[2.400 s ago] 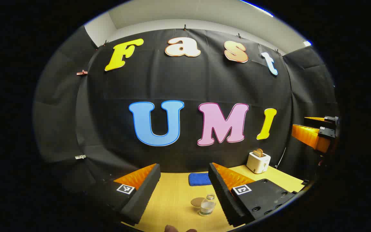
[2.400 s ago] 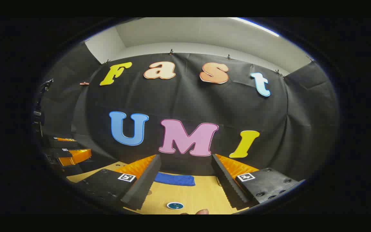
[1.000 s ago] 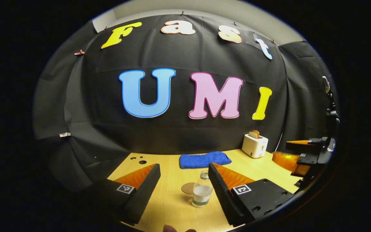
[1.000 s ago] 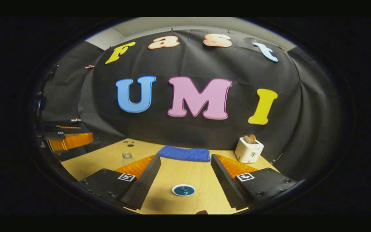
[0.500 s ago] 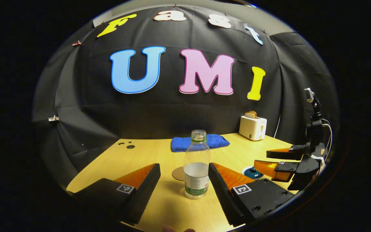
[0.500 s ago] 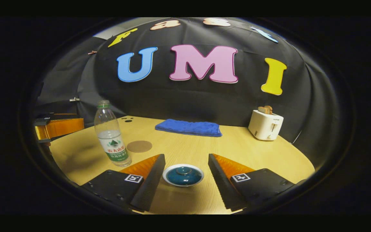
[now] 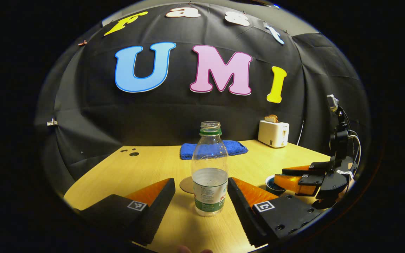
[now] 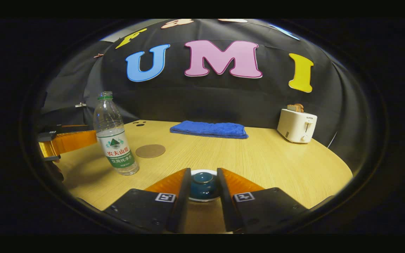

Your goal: Open the teacup lid with one hand, grasp the water bottle and pour water into the teacup with the other hand; after pouring, place the water bottle on the coaster and then close the teacup lid.

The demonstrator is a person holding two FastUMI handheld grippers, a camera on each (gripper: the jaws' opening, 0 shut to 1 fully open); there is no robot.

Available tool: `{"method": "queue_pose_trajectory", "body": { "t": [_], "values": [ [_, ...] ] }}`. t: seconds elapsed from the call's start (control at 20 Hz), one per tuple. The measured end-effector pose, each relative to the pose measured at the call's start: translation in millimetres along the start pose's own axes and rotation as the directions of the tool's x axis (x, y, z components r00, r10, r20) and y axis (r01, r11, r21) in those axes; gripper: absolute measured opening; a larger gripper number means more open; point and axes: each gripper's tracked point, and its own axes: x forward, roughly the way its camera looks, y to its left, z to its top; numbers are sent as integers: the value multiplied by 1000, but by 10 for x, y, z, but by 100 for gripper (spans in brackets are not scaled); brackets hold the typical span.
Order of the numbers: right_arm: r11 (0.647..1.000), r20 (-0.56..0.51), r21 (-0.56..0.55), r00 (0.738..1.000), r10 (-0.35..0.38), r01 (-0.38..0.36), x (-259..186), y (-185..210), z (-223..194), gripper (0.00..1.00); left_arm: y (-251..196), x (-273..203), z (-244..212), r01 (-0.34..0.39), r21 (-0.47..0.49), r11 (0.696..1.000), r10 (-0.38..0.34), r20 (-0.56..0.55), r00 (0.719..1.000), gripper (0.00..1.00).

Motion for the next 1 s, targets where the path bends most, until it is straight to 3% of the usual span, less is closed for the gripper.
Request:
{"method": "queue_pose_trajectory", "body": {
  "t": [0.05, 0.15, 0.4, 0.5, 0.55, 0.6, 0.75, 0.8, 0.85, 0.9, 1.0],
  "values": [
    [1000, 2, 10, 1000, 6, -6, 15, 12, 12, 34, -9, 34, -13, 0, -1, 1000, 0, -1, 1000, 95],
    [1000, 6, 4, 1000, 10, -10, 8, 13, 40, 31, -30, 95, -57, 1, -3, 1000, -1, -4, 1000, 95],
    [1000, 89, -2, 996, -17, 17, -97, -98, 440, 31, -111, 288, -201, -4, -22, 1000, 3, -28, 1000, 95],
    [999, 110, 2, 993, -47, 47, -154, -256, 590, 31, -88, 364, -271, -28, -32, 999, 27, -46, 999, 95],
    [998, 116, 2, 991, -61, 61, -182, -348, 643, 26, -93, 401, -296, -36, -37, 999, 34, -54, 998, 95],
    [997, 117, 2, 990, -74, 75, -227, -438, 676, 31, -103, 430, -329, -42, -38, 998, 40, -59, 997, 95],
    [995, 117, 0, 988, -104, 104, -349, -733, 708, 31, -106, 505, -379, -76, -18, 997, 75, -66, 995, 95],
    [993, 113, -1, 987, -113, 114, -389, -841, 692, 36, -98, 524, -397, -89, -17, 996, 88, -65, 994, 95],
    [992, 108, -2, 986, -124, 125, -441, -940, 674, 31, -107, 534, -403, -97, -19, 995, 95, -66, 993, 95],
    [991, 106, -2, 985, -134, 135, -481, -1033, 651, 36, -126, 538, -436, -103, -23, 994, 102, -69, 992, 92],
    [988, 103, 0, 983, -151, 152, -537, -1210, 605, 31, -110, 542, -428, -132, -29, 991, 130, -65, 989, 80]
  ]
}}
